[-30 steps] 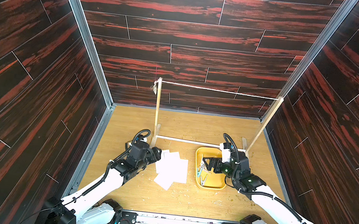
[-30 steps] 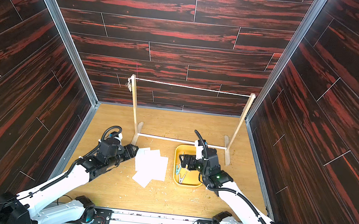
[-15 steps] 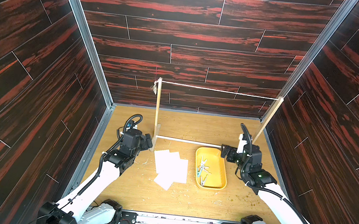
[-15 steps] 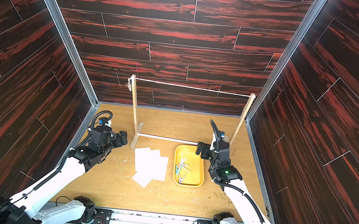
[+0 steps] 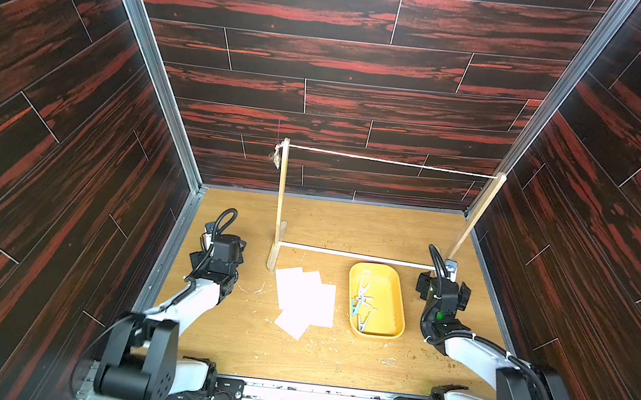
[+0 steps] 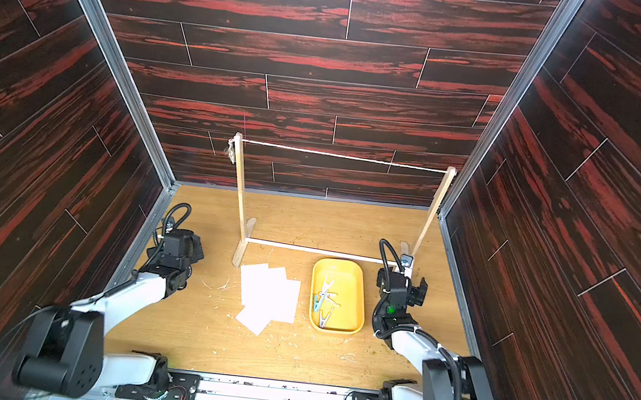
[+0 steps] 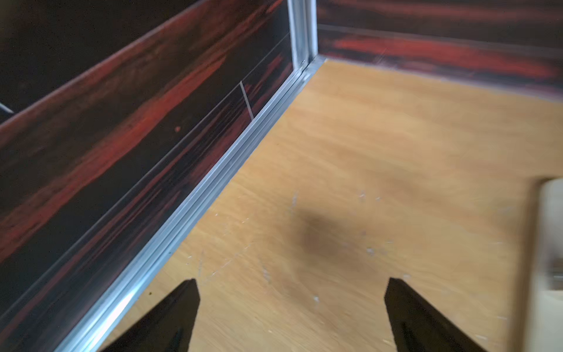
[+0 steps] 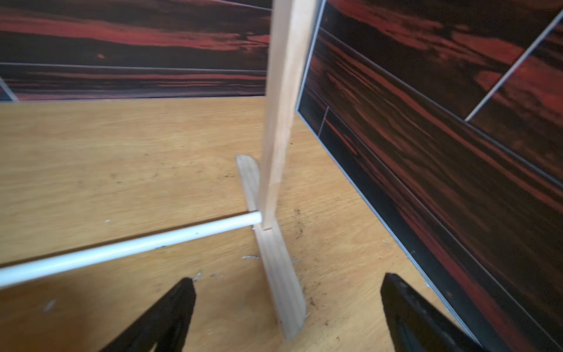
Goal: Remove the postcards from the strings
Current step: Reset both arms
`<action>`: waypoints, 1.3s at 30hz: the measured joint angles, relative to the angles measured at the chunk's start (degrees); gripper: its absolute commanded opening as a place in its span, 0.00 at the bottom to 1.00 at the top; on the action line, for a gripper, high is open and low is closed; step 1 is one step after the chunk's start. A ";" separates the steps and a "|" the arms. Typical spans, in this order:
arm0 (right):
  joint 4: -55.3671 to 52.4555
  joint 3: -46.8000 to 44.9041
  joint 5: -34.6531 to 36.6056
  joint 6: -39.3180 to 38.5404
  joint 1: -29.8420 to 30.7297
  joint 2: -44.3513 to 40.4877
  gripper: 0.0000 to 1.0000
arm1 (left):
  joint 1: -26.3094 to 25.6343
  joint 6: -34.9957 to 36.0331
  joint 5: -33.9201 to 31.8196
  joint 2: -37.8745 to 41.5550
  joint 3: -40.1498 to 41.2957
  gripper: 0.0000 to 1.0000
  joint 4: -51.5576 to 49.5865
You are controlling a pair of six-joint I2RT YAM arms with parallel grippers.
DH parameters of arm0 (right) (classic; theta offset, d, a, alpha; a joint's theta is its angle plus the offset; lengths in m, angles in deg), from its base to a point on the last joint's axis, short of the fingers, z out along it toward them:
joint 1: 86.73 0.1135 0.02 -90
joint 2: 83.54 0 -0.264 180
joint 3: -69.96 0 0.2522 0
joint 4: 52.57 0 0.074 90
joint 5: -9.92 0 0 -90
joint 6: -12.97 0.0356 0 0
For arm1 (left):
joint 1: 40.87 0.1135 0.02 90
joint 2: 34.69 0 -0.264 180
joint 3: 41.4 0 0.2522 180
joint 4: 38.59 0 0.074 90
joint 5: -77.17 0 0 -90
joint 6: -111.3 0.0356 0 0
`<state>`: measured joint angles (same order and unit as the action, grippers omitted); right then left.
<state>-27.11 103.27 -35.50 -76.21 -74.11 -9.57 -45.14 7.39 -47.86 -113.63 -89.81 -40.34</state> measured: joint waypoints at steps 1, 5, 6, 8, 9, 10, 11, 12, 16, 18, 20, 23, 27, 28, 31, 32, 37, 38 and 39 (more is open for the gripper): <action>3.04 -0.70 -0.04 -0.61 -0.13 1.05 0.99 | 0.28 0.63 -0.26 -1.22 0.81 1.00 1.88; 16.76 -3.91 -1.29 -2.91 -0.44 6.47 0.99 | 1.33 1.95 -0.44 -3.74 5.20 0.95 10.73; 20.13 -4.57 -1.70 -3.63 -0.52 8.22 0.99 | 1.42 2.34 -0.22 -4.37 5.38 0.95 11.96; 25.33 -5.44 -2.60 -4.98 -0.57 11.19 0.99 | 1.53 2.97 0.11 -4.96 5.27 0.95 14.08; 27.91 -5.79 -3.21 -5.55 -0.74 12.52 0.99 | 1.68 3.30 0.44 -5.16 5.42 0.95 16.20; 29.86 -6.05 -3.61 -5.95 -0.81 13.55 0.99 | 1.75 3.50 0.59 -5.44 5.55 0.94 17.88; 33.24 -6.54 -4.02 -6.38 -0.98 14.99 0.99 | 1.81 3.82 1.07 -6.03 6.12 0.93 21.18; 35.36 -7.02 -4.50 -6.69 -1.11 15.87 0.99 | 1.84 4.09 1.64 -6.64 6.62 0.93 23.45; 40.35 -9.68 -11.13 -6.86 -3.32 16.17 0.99 | 2.27 5.66 5.49 -8.96 11.26 0.93 33.16; 40.98 -10.54 -17.42 -5.51 -6.78 16.09 0.99 | 2.51 6.23 6.62 -11.06 12.48 0.94 36.00; 40.74 -10.27 -22.27 -4.02 -10.71 16.57 0.99 | 2.89 6.32 7.96 -11.32 12.44 1.00 34.91; 35.87 -7.02 -25.40 -2.10 -12.02 16.52 0.99 | 3.21 6.43 8.74 -11.30 12.37 1.00 36.72; 34.16 -4.92 -27.32 -0.83 -12.02 16.50 0.99 | 3.28 6.40 9.35 -11.13 12.35 1.00 36.89; 33.75 -4.94 -27.58 -0.63 -12.04 16.50 0.99 | 3.28 6.40 9.49 -11.02 12.35 1.00 36.76; 32.76 -4.94 -28.15 -0.28 -12.07 16.50 0.99 | 3.28 6.40 9.55 -10.99 12.35 1.00 36.76; 32.59 -4.94 -28.28 -0.22 -12.07 16.50 0.99 | 3.28 6.40 9.57 -10.99 12.35 1.00 36.70; 31.58 -4.94 -28.81 0.07 -12.11 16.50 0.99 | 3.28 6.43 9.60 -10.97 12.31 1.00 36.41; 31.41 -4.94 -28.96 0.15 -12.15 16.50 0.99 | 3.28 6.40 9.60 -10.97 12.28 1.00 36.35; 31.23 -4.94 -29.05 0.24 -12.24 16.50 0.99 | 3.28 6.40 9.64 -10.97 12.20 1.00 36.24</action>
<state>4.13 98.33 -64.55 -75.97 -86.35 6.94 -41.86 13.79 -38.22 -124.60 -77.62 -4.10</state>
